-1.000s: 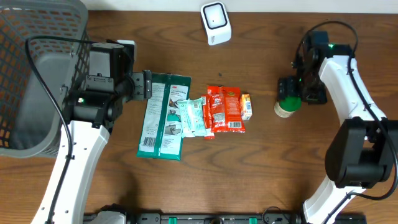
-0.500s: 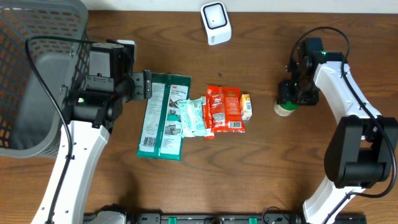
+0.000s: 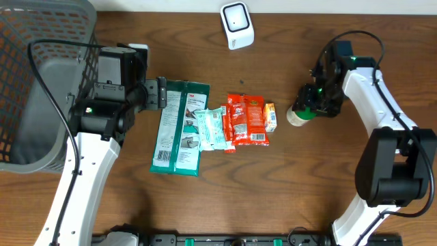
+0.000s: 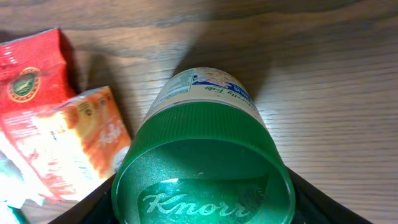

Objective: Scan the item barcode
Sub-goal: 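Slide the Knorr jar leftward toward the orange box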

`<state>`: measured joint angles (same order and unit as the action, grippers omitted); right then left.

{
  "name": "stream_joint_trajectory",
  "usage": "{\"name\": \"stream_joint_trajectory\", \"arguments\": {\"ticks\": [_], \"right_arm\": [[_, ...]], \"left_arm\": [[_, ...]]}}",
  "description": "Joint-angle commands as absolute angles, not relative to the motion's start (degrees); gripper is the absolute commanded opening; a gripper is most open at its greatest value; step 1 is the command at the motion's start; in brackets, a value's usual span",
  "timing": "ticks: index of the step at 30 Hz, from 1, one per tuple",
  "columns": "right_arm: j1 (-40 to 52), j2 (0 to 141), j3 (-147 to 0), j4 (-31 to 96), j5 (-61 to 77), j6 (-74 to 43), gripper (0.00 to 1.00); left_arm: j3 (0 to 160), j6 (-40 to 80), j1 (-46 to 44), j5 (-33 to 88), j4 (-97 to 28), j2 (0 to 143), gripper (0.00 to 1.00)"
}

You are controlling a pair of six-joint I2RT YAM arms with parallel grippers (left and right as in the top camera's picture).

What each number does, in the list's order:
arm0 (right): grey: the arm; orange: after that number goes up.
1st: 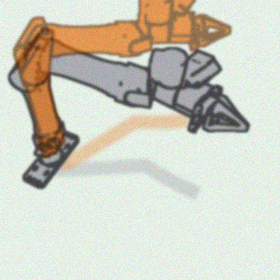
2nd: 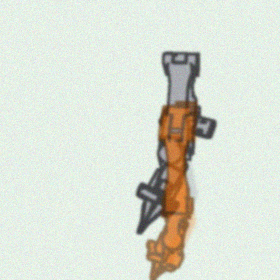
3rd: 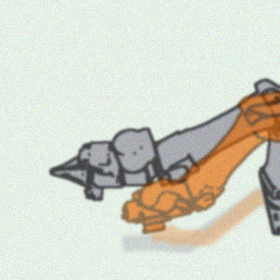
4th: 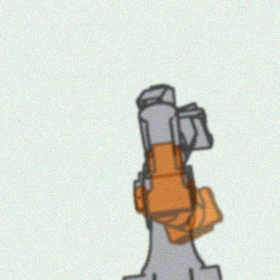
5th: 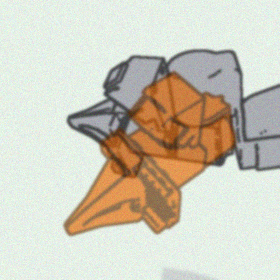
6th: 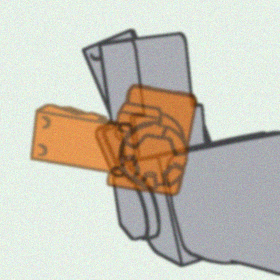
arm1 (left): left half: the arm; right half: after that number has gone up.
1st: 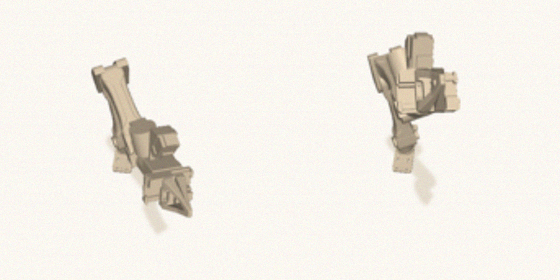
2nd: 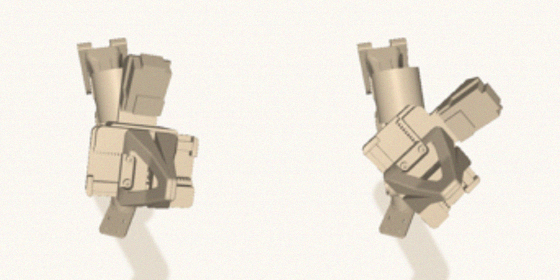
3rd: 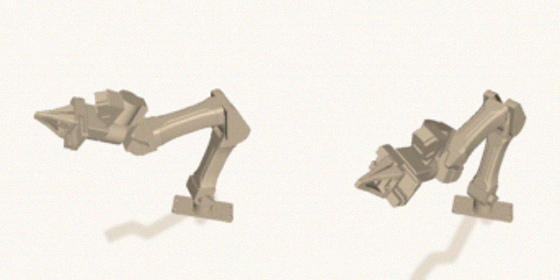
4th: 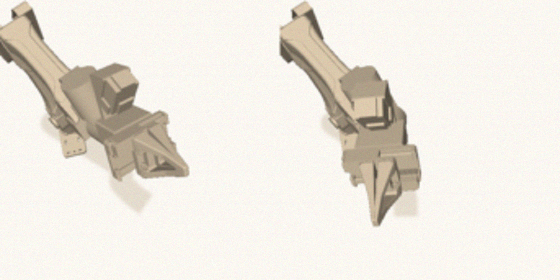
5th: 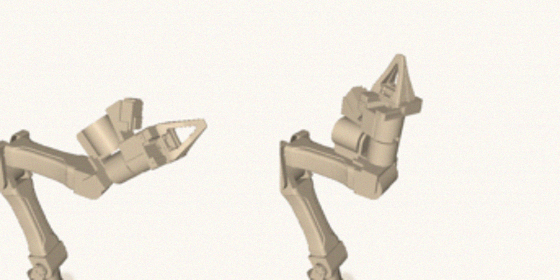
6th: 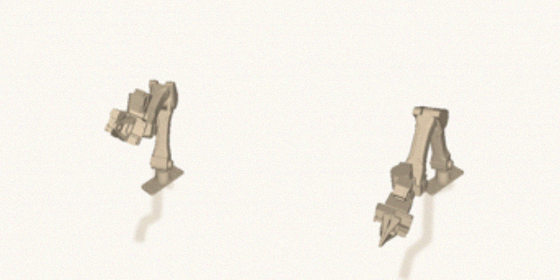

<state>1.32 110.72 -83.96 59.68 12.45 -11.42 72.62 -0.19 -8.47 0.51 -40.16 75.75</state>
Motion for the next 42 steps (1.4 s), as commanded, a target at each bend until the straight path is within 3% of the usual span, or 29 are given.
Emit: {"name": "stream_joint_trajectory", "arguments": {"ticks": [1, 6, 11, 16, 22, 42], "right_arm": [[2.57, 109.8, -83.7, 59.37, 12.93, -12.8, 0.64], [3.14, 109.8, -83.7, 58.15, 12.25, -12.58, 0.8], [3.2, 109.78, -83.81, 57.84, 12.29, -9.34, 0.89], [3.2, 109.62, -87.0, 59.88, 12.27, 0.58, 0.9], [3.44, 109.62, -90.06, 61.71, 12.14, 5.32, 0.82], [8.95, 109.78, -84.9, 58.48, 0.14, 5.45, 0.79]], "left_arm": [[72.71, 0.1, -8.45, 0.25, -40.27, 75.96, 0.83], [72.71, 0.1, -8.45, 0.25, -40.27, 75.96, 0.83], [72.71, 0.1, -8.45, 0.25, -40.27, 75.96, 0.83], [72.71, 0.1, -8.45, 0.25, -40.27, 75.96, 0.83], [72.71, 0.1, -8.45, 0.25, -40.29, 75.99, 0.82], [72.71, 0.1, -8.45, 0.25, -40.29, 75.96, 0.83]]}}
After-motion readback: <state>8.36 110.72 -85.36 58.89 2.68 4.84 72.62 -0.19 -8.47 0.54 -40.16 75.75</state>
